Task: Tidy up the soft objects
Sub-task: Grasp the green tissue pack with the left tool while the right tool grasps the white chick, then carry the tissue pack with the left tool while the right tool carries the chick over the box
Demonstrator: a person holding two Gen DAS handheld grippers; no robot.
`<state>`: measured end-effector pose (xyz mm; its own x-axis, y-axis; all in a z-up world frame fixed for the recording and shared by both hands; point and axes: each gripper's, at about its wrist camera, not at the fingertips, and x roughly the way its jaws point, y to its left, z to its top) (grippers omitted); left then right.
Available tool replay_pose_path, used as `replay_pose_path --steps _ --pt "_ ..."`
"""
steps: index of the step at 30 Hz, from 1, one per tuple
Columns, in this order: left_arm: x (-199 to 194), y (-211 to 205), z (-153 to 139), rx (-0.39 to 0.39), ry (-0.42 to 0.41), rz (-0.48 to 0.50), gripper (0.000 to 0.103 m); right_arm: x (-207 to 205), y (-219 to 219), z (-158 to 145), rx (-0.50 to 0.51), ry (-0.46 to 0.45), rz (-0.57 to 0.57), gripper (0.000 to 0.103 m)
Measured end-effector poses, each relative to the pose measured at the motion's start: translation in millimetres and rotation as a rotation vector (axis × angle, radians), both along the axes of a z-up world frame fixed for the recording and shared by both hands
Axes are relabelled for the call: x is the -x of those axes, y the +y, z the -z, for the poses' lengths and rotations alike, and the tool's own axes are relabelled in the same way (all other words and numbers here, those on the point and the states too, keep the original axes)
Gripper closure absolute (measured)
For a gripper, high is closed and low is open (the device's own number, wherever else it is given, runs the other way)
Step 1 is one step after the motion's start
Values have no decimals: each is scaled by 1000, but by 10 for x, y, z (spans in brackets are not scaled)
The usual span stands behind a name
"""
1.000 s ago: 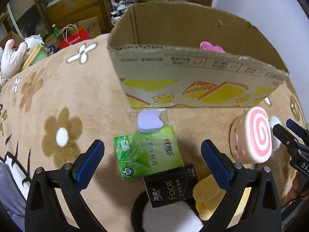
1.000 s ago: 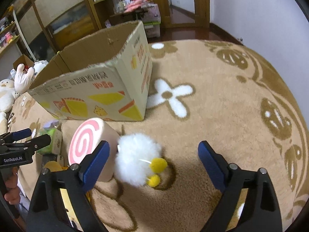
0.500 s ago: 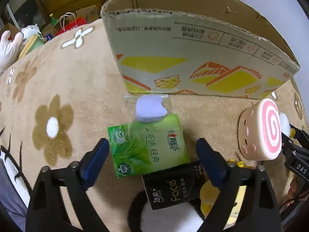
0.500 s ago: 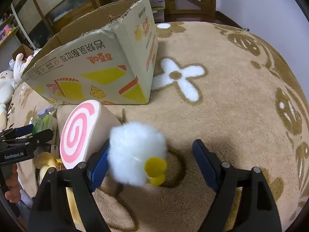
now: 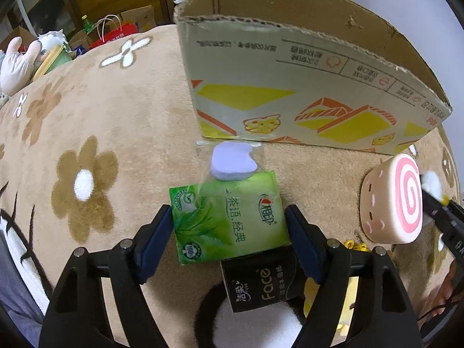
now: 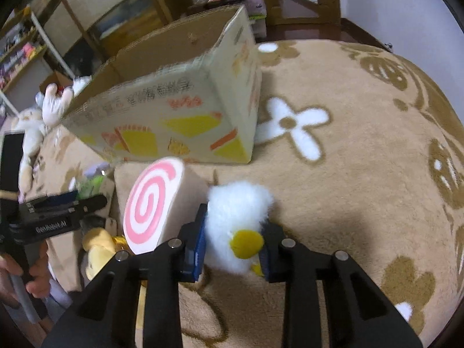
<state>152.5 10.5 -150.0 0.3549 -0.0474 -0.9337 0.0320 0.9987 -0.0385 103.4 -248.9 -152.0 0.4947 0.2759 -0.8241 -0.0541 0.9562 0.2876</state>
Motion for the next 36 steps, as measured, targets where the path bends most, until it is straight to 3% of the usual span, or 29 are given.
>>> replay_pose_path --steps 8,16,26,36 --pt "139 30 -230 -2 -69 -11 26 137 -157 -300 -35 -148 56 72" --pt "312 64 -661 -1 -180 10 27 304 -184 -560 -43 -265 62 72" --pt "479 139 -1025 24 -252 3 27 416 -157 -690 -36 -322 60 71" --pt "582 -25 -1363 -34 -400 48 27 520 -64 -1004 -22 -453 32 71"
